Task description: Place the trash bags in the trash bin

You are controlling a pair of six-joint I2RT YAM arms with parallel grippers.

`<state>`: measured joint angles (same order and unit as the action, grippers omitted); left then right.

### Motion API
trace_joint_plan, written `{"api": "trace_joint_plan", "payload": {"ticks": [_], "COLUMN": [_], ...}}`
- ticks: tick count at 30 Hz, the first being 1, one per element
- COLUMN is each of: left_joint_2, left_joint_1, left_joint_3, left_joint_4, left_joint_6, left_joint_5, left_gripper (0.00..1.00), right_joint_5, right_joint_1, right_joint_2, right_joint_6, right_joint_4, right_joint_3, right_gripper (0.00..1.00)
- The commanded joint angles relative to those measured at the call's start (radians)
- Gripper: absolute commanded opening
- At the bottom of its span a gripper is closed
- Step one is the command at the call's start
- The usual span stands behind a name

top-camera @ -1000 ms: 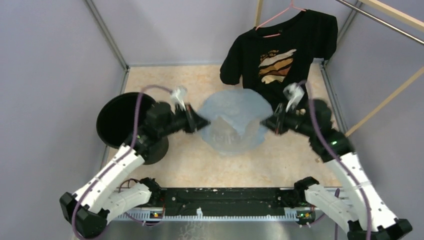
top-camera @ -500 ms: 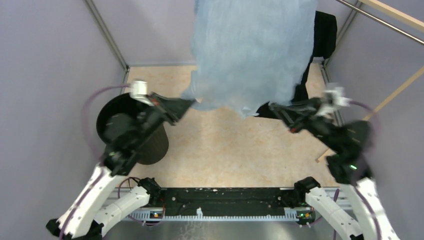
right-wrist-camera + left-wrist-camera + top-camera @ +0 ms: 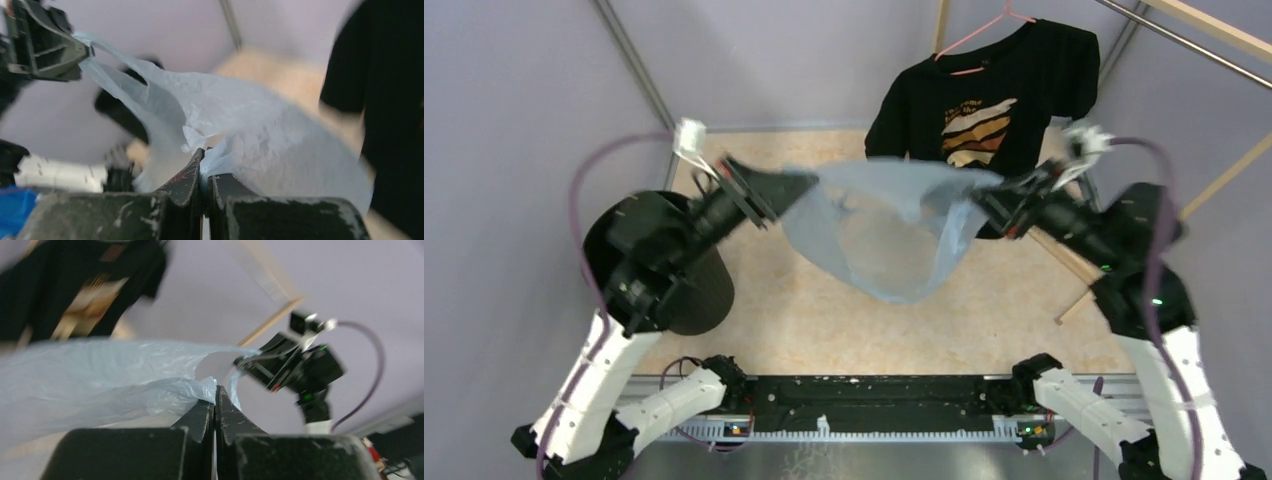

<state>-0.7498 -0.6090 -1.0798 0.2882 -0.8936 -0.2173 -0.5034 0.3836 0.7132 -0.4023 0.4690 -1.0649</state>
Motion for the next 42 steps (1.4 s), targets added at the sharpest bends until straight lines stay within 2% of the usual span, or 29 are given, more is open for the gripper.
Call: {"api": "trace_joint_plan", "payload": {"ticks": [1,2,4,6,9,12,14,16,18,19,21,22,23,24,26,28,30,33,35,37,39,42], "left_joint_2": [-0.223,-0.252,-0.286,-0.276,-0.189,-0.113,-0.091,-0.052,0.004,0.016,-0.025,-0.087,-0.136,-0.178,-0.221,-0.217,-0.182,-0.097,-0.037,0.031,0.08,0.063], "left_joint_1": [0.0,0.0,0.0,-0.002,-0.009,-0.011,-0.012,-0.017,-0.019,-0.021,-0.02,-0.021,-0.023,-0.024,-0.027,-0.028,-0.028,-0.029,-0.03,-0.029,-0.029,-0.03], "left_joint_3": [-0.465,-0.5,-0.505,-0.415,-0.12,0.187,0.344,0.452,0.433,0.361,0.132,-0.059,-0.143,-0.289,-0.389,-0.379,-0.284,-0.032,0.142,0.246,0.224,0.085], "left_joint_4": [-0.195,-0.259,-0.281,-0.331,-0.358,-0.242,-0.197,-0.252,-0.26,-0.227,-0.136,-0.087,-0.057,-0.058,-0.143,-0.201,-0.18,-0.146,-0.154,-0.155,-0.094,0.011], "left_joint_6": [0.055,0.037,0.016,0.005,0.02,-0.012,-0.096,-0.165,-0.163,-0.128,-0.028,0.02,0.053,0.071,0.066,0.062,0.067,0.041,-0.026,-0.057,-0.031,0.044], "left_joint_5": [-0.236,-0.272,-0.3,-0.3,-0.239,-0.113,-0.141,-0.195,-0.163,-0.132,-0.104,-0.12,-0.149,-0.193,-0.282,-0.287,-0.222,-0.155,-0.175,-0.175,-0.136,-0.135], "left_gripper": [0.0,0.0,0.0,0.0,0.0,0.0,0.0,0.0,0.0,0.0,0.0,0.0,0.0,0.0,0.0,0.0,0.0,0.0,0.0,0.0,0.0,0.0], "right_joint_5": [0.037,0.04,0.029,0.034,0.111,0.109,0.102,0.056,0.042,0.059,0.076,0.075,0.073,0.07,0.071,0.081,0.115,0.146,0.003,-0.076,-0.003,0.092], "right_joint_1": [0.003,0.003,0.004,0.003,0.003,0.003,0.003,0.003,0.002,0.003,0.002,0.003,0.003,0.003,0.003,0.003,0.003,0.003,0.002,0.002,0.003,0.003], "right_joint_2": [0.034,0.017,-0.031,-0.094,-0.191,-0.215,-0.226,-0.263,-0.298,-0.291,-0.228,-0.179,-0.134,-0.097,-0.062,-0.079,-0.126,-0.173,-0.171,-0.177,-0.207,-0.216], "right_joint_6": [0.119,0.104,0.091,0.088,0.063,0.038,-0.004,-0.058,-0.078,-0.077,-0.041,-0.015,0.014,0.037,0.067,0.082,0.069,-0.084,-0.208,-0.254,-0.211,-0.106], "right_joint_4": [-0.003,-0.032,-0.097,-0.144,-0.131,-0.024,0.011,-0.011,-0.049,-0.058,-0.057,-0.042,-0.021,-0.001,0.002,-0.042,-0.097,-0.124,-0.204,-0.264,-0.205,-0.126], "right_joint_3": [-0.457,-0.485,-0.471,-0.369,-0.095,0.194,0.359,0.442,0.407,0.348,0.183,0.075,-0.029,-0.139,-0.287,-0.321,-0.233,0.02,0.268,0.372,0.358,0.235], "right_gripper": [0.0,0.0,0.0,0.0,0.0,0.0,0.0,0.0,0.0,0.0,0.0,0.0,0.0,0.0,0.0,0.0,0.0,0.0,0.0,0.0,0.0,0.0]}}
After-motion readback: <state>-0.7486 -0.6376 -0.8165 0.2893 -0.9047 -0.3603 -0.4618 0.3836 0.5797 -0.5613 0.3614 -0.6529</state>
